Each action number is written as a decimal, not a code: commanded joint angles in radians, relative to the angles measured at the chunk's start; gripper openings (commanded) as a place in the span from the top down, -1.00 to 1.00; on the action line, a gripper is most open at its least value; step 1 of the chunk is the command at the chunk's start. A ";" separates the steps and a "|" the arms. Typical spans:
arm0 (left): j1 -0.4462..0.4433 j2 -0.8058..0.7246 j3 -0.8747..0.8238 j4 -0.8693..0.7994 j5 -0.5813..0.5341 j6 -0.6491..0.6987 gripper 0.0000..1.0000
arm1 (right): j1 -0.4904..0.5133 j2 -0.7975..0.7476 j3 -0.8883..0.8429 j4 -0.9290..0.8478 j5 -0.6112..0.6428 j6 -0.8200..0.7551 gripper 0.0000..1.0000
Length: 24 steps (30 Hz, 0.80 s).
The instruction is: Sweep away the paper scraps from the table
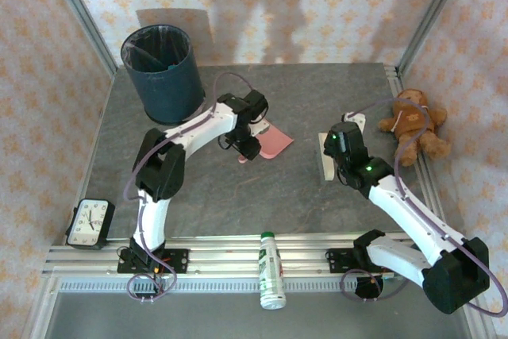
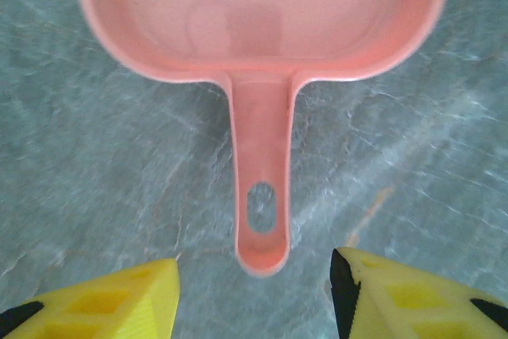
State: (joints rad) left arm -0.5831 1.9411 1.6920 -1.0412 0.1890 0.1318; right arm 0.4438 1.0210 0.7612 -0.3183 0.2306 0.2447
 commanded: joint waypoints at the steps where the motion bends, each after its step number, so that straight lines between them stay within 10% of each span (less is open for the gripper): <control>1: -0.007 -0.132 -0.045 -0.014 -0.048 -0.018 -0.08 | -0.006 0.018 0.048 0.044 0.059 -0.065 1.00; 24: 0.215 -0.688 -0.450 0.165 0.008 -0.119 -0.18 | -0.002 0.344 0.199 0.472 -0.017 -0.514 1.00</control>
State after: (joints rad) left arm -0.3767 1.2896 1.2751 -0.9440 0.2024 0.0158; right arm 0.4438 1.3403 0.9104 0.0204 0.2409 -0.1875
